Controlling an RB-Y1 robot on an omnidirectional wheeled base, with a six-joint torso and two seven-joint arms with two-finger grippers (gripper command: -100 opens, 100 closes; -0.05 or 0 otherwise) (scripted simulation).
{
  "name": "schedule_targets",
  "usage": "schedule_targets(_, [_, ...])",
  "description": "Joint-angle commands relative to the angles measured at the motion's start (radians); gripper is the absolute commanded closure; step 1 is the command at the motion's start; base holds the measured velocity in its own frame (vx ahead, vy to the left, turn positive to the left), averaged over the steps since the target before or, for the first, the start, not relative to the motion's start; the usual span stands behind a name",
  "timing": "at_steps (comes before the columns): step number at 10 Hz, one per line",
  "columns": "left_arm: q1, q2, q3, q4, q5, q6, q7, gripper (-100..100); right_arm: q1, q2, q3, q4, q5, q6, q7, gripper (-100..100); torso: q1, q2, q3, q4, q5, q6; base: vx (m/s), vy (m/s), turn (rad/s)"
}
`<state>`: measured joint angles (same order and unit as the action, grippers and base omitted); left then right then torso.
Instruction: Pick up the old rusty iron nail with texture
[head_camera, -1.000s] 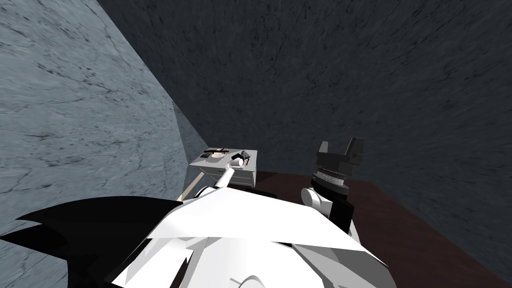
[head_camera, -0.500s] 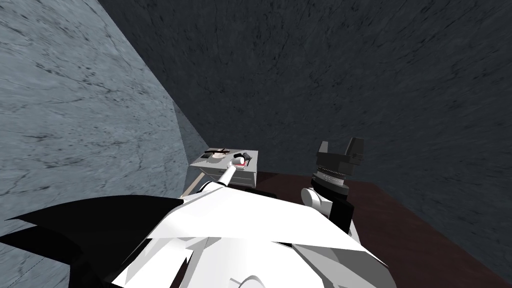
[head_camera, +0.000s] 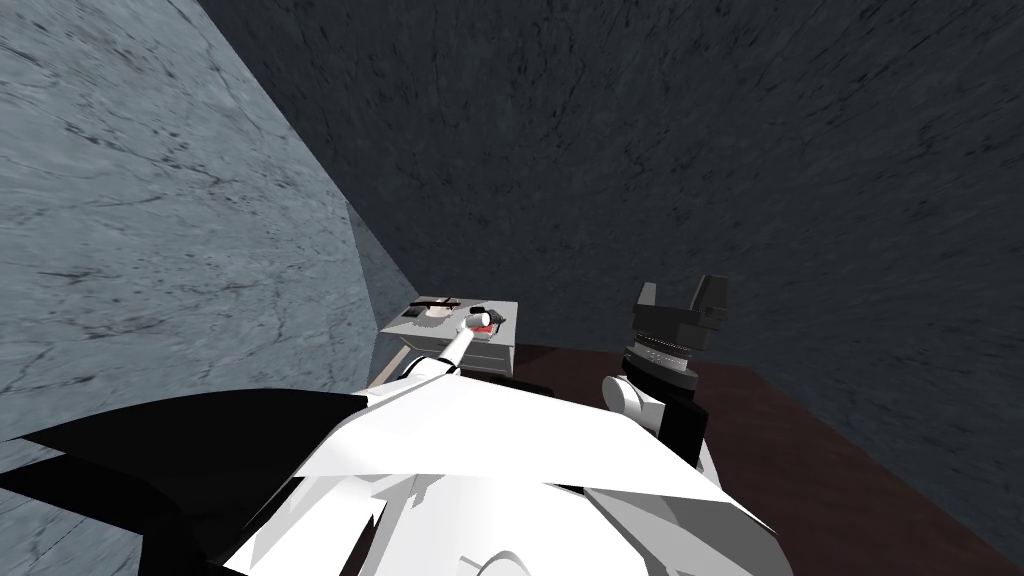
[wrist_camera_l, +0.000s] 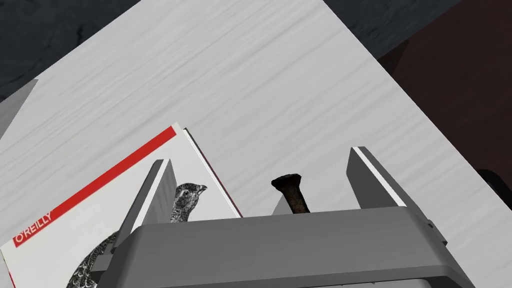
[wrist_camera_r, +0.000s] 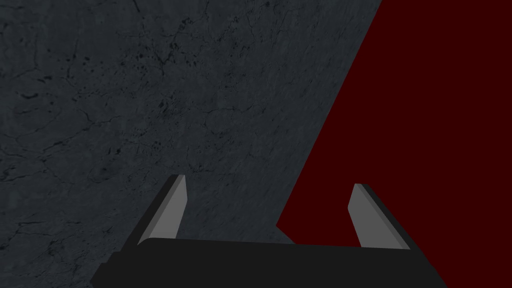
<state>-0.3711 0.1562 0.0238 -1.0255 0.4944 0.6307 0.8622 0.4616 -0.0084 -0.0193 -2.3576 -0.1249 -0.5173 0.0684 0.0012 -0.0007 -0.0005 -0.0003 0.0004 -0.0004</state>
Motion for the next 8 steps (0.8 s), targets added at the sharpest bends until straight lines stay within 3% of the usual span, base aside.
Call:
schedule_targets(1, [-0.025, 0.002, 0.002, 0.044, 0.015, 0.033, 0.021, -100, 0.0, 0.0, 0.0, 0.0, 0.0, 0.0, 0.0, 0, 0.0, 0.0, 0.0, 0.0, 0.0, 0.0, 0.008, 0.016, 0.004])
schedule_targets(5, [-0.083, 0.003, 0.008, 0.141, 0.047, 0.114, 0.075, -100, 0.0, 0.0, 0.0, 0.0, 0.0, 0.0, 0.0, 0, 0.0, 0.0, 0.0, 0.0, 0.0, 0.0, 0.014, 0.023, 0.001])
schedule_targets(8, [-0.094, 0.002, 0.009, 0.16, 0.052, 0.128, 0.086, -100, 0.0, 0.0, 0.0, 0.0, 0.0, 0.0, 0.0, 0, -0.001, 0.0, 0.0, 0.0, 0.0, 0.0, 0.005, 0.008, 0.0])
